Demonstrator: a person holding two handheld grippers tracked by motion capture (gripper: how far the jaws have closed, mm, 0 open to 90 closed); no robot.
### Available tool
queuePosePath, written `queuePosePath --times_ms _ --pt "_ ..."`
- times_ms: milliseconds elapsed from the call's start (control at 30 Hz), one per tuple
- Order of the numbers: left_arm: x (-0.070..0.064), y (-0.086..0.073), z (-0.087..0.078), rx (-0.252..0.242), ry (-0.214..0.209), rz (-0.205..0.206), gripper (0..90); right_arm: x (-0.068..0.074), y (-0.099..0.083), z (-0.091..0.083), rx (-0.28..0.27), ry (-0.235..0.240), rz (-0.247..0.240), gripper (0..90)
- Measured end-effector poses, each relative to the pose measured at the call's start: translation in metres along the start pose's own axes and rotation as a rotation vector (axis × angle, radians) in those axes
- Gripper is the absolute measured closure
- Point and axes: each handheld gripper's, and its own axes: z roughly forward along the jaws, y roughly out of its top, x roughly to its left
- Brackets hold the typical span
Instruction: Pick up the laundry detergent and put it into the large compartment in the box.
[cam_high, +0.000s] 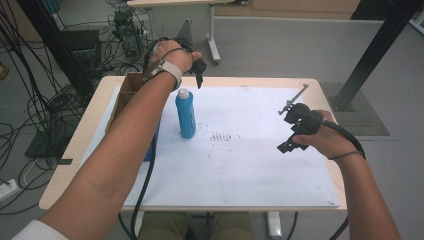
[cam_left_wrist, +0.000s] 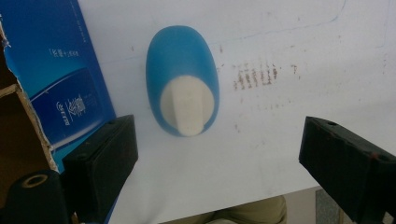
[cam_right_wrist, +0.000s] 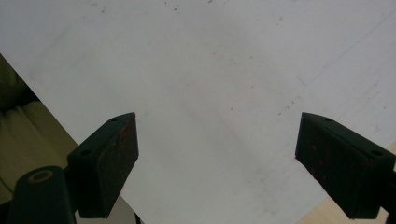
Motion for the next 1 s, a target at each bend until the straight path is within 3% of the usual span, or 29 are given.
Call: queuePosePath --times_ms 1000 --pt "0.0017 -0.0024 -0.0007 -0.011 -0.002 -0.003 12.2 0.0011 0.0011 -0.0015 -0.002 -0.003 0.002 13.0"
